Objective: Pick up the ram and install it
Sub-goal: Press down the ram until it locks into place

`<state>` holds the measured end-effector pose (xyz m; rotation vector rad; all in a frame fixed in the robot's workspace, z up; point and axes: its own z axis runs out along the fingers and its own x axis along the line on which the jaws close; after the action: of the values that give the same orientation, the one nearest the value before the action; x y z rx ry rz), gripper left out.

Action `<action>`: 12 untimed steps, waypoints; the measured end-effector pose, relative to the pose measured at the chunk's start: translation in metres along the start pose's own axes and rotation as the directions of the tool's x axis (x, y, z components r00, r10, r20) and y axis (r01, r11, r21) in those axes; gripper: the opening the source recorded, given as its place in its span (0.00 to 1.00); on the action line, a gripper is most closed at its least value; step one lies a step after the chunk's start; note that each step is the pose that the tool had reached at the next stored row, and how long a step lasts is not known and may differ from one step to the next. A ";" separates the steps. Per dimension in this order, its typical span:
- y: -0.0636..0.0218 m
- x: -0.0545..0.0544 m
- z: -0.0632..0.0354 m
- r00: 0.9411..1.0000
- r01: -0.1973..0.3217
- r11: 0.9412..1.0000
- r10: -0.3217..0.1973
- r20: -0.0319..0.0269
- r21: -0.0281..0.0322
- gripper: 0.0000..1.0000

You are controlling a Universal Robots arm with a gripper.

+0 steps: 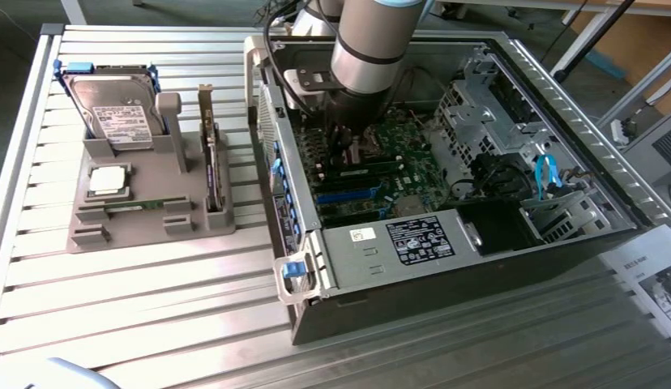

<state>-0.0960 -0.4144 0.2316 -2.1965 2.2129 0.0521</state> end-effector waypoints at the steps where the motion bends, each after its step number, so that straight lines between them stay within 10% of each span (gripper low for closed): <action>1: 0.0000 0.000 0.0001 1.000 0.000 1.000 0.000 0.000 0.000 0.10; 12: 0.0000 0.000 0.0006 1.000 0.000 1.000 0.000 0.000 0.000 0.10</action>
<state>-0.0960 -0.4143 0.2310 -2.1964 2.2126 0.0523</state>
